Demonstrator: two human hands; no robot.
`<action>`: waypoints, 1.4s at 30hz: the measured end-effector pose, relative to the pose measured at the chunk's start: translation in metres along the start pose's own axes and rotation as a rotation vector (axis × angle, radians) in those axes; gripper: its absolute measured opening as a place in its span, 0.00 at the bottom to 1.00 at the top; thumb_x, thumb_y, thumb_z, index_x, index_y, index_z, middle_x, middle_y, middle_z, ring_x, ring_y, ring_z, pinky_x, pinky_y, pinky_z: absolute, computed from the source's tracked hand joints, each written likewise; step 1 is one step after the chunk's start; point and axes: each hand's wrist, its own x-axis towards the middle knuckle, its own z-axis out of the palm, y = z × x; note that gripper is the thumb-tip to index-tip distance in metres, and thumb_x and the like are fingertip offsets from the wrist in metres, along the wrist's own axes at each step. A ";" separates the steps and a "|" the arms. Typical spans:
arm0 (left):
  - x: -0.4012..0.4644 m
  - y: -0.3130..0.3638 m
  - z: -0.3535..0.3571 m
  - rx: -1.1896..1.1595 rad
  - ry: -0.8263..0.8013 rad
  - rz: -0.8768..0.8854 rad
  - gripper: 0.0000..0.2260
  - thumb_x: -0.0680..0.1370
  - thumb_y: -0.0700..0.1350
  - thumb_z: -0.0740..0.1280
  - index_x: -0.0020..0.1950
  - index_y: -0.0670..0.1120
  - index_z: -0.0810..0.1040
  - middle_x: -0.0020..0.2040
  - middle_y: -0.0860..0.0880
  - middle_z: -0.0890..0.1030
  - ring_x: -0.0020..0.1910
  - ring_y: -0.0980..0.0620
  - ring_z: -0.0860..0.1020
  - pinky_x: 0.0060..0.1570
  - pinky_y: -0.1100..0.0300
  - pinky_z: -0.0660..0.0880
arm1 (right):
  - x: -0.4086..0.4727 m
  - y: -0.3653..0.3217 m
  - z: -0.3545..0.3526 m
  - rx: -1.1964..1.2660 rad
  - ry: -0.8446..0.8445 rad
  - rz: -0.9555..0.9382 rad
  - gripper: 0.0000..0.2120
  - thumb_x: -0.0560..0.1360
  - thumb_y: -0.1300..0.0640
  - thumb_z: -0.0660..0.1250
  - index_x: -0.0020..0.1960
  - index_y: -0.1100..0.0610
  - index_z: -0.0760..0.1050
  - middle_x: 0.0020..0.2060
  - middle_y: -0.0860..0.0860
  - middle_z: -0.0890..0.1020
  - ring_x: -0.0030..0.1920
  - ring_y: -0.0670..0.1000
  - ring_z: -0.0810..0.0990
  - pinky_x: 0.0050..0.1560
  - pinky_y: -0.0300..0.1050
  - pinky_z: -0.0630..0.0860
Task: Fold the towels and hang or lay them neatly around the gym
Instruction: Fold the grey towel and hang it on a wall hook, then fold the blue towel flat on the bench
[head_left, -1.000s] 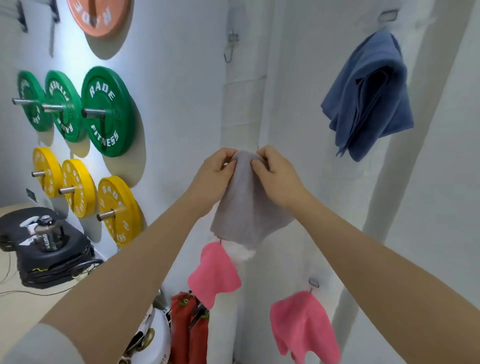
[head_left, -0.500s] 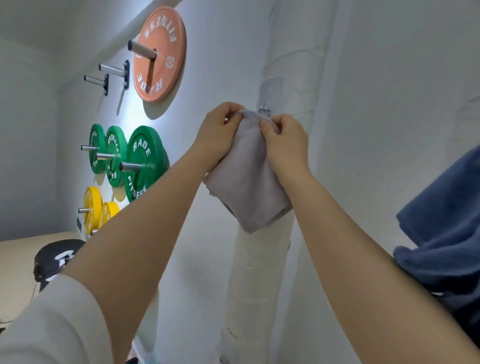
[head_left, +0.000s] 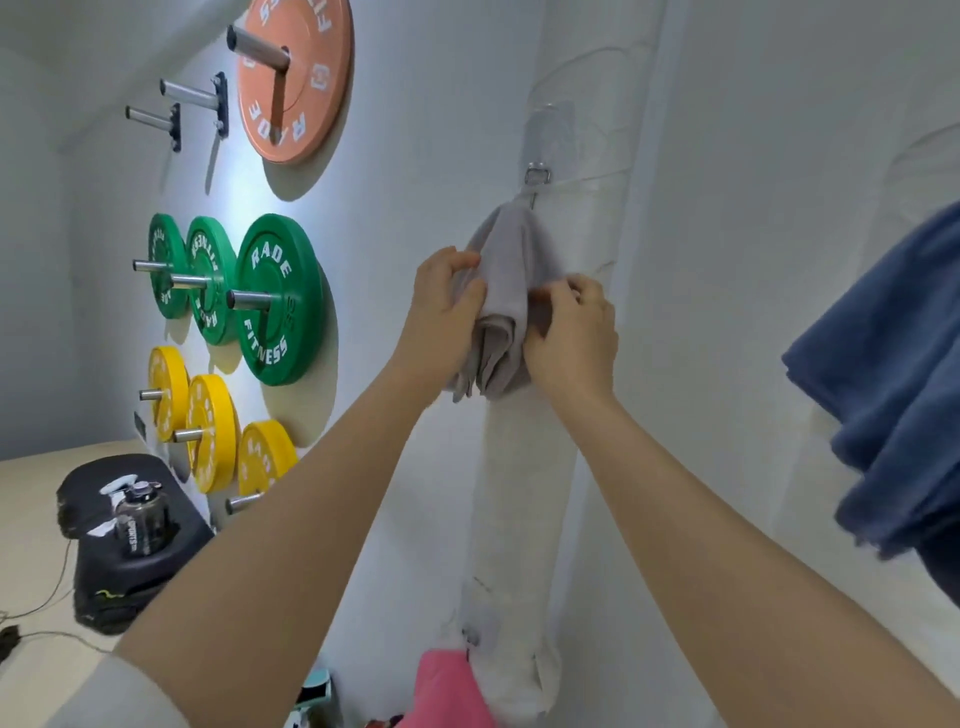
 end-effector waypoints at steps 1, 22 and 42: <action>-0.023 -0.001 -0.008 0.044 -0.025 0.035 0.14 0.79 0.42 0.58 0.65 0.46 0.68 0.62 0.54 0.65 0.61 0.58 0.66 0.58 0.74 0.63 | -0.022 0.003 0.000 0.021 -0.018 0.013 0.13 0.72 0.62 0.62 0.55 0.57 0.75 0.66 0.56 0.69 0.64 0.60 0.67 0.61 0.53 0.69; -0.436 0.037 0.027 -0.011 -1.131 -0.710 0.08 0.79 0.37 0.57 0.54 0.45 0.73 0.40 0.51 0.79 0.37 0.55 0.77 0.39 0.64 0.71 | -0.477 0.049 -0.221 -0.010 -0.602 0.746 0.18 0.76 0.63 0.61 0.66 0.58 0.67 0.52 0.55 0.79 0.53 0.57 0.78 0.56 0.48 0.73; -0.841 0.228 0.154 -0.045 -2.151 -0.617 0.08 0.79 0.39 0.57 0.53 0.46 0.75 0.46 0.50 0.79 0.42 0.52 0.77 0.44 0.61 0.73 | -0.847 -0.019 -0.592 -0.295 -0.244 1.801 0.12 0.77 0.60 0.60 0.60 0.58 0.75 0.47 0.51 0.76 0.53 0.55 0.76 0.49 0.39 0.66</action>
